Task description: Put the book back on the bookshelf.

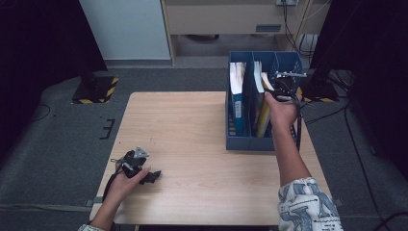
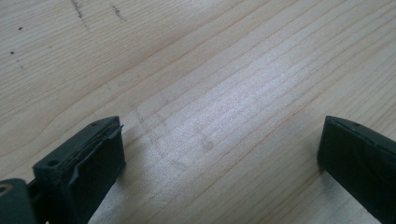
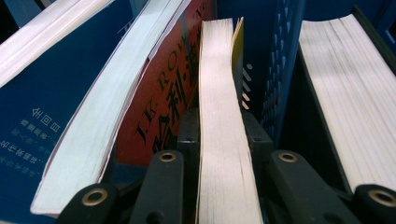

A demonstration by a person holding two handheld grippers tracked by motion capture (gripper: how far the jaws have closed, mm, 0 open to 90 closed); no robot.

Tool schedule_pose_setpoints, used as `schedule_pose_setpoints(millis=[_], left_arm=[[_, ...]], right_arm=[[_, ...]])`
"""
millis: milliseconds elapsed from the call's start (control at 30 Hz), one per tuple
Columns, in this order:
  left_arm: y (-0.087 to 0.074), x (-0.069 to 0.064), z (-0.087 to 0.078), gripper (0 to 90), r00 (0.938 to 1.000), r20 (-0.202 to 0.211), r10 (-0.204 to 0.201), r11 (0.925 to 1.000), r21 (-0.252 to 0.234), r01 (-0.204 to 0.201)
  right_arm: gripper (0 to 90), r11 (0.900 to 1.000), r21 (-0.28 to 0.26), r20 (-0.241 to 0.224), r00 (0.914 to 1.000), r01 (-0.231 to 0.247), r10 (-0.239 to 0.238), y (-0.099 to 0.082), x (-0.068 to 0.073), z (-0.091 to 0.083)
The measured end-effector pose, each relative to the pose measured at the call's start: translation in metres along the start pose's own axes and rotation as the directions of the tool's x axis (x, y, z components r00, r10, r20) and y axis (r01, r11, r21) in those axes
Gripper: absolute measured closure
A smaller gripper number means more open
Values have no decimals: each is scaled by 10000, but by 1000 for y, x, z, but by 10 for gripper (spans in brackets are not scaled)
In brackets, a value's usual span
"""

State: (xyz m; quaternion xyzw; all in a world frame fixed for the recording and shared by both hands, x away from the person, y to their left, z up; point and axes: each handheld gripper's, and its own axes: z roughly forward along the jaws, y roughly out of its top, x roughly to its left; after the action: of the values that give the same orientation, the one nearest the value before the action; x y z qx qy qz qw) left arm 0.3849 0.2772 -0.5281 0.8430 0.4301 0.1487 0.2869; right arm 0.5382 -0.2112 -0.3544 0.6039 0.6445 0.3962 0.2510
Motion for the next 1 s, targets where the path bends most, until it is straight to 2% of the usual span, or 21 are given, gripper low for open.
schedule_pose_setpoints(millis=[200, 633, 733, 1000], left_arm=[[0, 0, 0, 0, 10000, -6, -6, 10000, -3, 6], [0, 0, 0, 1, 10000, -7, -30, 10000, -7, 30], [0, 0, 0, 0, 10000, -6, -32, 10000, -4, 32], [0, -1, 0, 0, 10000, -6, -32, 10000, -1, 32]], right_arm=[[721, 9997, 80, -187, 9996, -229, 231, -2, 1, -2], [696, 9988, 414, -321, 9991, -260, 273, -1, 0, -5], [677, 9983, 483, -485, 9982, -339, 362, 0, 0, -5], [725, 9982, 593, -283, 9996, 78, -62, 3, 2, -8]])
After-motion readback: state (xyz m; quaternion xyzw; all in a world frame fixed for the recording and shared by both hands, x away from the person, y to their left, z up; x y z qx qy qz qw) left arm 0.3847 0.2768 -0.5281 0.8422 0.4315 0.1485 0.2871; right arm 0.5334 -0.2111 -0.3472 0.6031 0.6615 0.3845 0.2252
